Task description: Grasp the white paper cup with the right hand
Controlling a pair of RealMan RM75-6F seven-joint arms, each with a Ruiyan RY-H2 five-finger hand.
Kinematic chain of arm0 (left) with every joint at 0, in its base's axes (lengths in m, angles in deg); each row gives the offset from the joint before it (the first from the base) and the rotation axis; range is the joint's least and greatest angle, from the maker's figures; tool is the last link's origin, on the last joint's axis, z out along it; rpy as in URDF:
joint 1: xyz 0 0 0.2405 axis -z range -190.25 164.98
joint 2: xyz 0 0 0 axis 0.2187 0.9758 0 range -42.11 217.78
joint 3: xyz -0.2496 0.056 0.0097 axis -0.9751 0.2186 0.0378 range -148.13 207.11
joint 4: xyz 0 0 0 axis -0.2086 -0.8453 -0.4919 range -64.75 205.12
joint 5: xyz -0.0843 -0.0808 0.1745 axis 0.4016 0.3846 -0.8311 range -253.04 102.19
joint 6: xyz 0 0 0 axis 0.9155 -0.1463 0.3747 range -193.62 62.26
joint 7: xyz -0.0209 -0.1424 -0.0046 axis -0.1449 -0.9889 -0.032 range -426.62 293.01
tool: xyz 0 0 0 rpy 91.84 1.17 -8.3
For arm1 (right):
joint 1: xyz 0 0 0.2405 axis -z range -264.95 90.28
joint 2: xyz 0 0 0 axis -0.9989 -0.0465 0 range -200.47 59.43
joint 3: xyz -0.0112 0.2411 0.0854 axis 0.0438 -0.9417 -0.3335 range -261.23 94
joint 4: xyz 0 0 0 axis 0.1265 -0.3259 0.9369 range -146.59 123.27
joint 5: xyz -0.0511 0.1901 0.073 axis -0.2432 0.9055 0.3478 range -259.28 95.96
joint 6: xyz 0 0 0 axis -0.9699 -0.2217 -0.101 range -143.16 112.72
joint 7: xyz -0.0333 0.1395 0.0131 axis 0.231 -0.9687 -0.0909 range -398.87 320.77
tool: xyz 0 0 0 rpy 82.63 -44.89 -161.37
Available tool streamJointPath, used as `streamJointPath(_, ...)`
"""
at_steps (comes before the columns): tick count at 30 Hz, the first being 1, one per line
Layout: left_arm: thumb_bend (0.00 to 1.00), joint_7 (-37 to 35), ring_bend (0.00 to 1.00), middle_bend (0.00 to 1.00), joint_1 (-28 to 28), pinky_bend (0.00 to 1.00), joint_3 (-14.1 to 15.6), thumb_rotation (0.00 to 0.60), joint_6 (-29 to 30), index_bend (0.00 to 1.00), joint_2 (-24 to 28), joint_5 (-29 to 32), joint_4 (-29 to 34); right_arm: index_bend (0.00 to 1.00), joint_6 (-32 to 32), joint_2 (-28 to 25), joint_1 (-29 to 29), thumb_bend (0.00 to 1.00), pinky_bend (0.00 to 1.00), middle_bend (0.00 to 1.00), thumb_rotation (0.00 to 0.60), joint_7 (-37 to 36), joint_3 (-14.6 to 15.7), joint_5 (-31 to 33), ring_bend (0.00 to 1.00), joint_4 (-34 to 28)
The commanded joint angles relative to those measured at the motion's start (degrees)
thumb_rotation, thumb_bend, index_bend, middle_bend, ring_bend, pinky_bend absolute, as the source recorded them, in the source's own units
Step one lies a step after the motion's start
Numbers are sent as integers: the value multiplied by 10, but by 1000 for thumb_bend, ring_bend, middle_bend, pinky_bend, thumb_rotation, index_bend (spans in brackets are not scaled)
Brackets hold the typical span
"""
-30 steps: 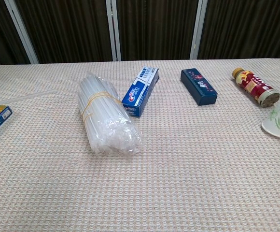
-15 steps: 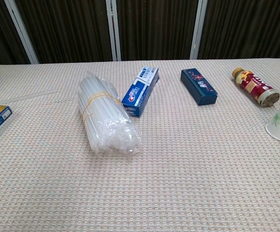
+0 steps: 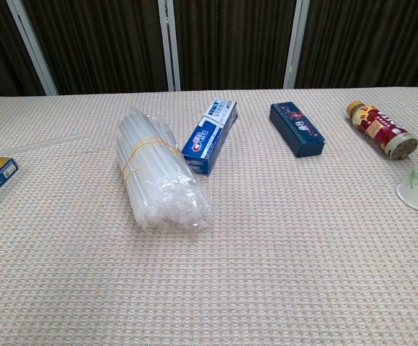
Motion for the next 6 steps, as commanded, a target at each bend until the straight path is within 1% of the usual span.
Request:
streamJointPath(1,99,-1,0,0,0,0,0,600,0,0,0,0,0,0,-60,13,24,0,0,0,600,71,26,-57,0,13)
streamJointPath(3,99,-2,0,0,0,0,0,600,0,0,0,0,-1,0,-72,19,26,0,0,0,600,80,26,-63,0,14)
streamJointPath(6,99,-4,0,0,0,0,0,600,0,0,0,-1,-1,0,-73,22,27,0,0,0,600,85,27,-64,0,12)
